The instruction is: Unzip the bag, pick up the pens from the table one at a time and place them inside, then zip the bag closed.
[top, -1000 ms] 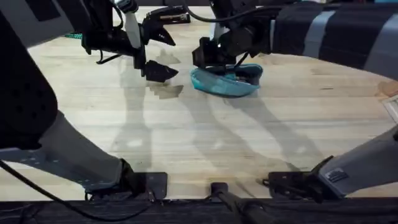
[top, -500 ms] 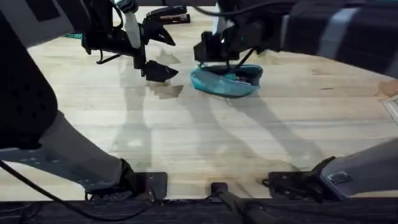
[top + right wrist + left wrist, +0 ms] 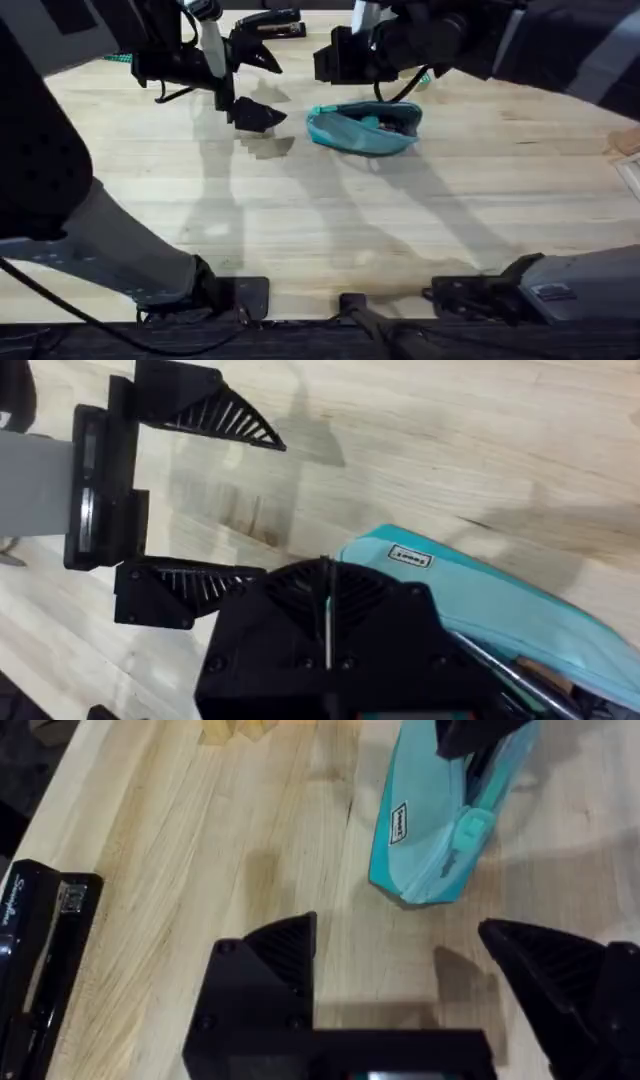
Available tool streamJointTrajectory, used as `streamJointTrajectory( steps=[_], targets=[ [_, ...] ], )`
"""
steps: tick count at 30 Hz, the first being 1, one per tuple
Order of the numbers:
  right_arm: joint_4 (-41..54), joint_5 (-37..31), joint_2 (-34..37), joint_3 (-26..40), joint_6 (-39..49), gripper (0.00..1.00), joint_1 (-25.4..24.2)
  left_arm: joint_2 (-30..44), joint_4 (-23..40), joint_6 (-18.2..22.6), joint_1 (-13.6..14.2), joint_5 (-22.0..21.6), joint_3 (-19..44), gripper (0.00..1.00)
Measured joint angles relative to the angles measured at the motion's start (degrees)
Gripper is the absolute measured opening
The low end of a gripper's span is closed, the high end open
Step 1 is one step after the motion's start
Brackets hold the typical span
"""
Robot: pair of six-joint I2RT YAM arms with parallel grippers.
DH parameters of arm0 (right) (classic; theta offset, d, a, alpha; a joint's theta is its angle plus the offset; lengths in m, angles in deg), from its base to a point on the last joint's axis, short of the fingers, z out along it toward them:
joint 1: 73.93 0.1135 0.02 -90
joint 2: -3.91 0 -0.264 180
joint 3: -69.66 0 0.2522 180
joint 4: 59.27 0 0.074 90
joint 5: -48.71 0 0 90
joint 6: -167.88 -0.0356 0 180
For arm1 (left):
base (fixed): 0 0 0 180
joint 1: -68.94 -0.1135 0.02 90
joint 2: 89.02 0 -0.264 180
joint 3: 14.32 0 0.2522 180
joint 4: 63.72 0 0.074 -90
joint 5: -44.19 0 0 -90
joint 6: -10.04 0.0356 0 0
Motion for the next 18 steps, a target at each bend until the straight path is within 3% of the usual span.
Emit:
streamJointTrajectory(
  steps=[5,6,7,12,13,18],
  targets=[
    [0.2,0.0,-0.9,0.0,0.0,0.031,0.0,0.0,0.0,0.0,0.0,0.0,0.0,0.993],
    [0.2,0.0,-1.6,0.0,0.0,0.067,0.0,0.0,0.0,0.0,0.0,0.0,0.0,0.993],
    [0.2,0.0,-2.3,0.0,0.3,0.153,0.0,0.0,0.0,0.0,0.0,0.0,0.0,0.993],
    [0.7,0.0,-8.1,0.0,4.7,0.877,0.5,0.0,0.0,0.0,0.0,0.0,0.0,0.993],
    [1.3,0.0,-9.2,0.0,6.1,0.965,0.7,0.0,0.0,0.0,0.0,0.0,0.0,0.993],
    [10.4,-0.1,-13.5,0.0,14.6,0.997,3.5,0.0,0.0,0.0,0.0,0.0,0.0,0.993]
  ],
)
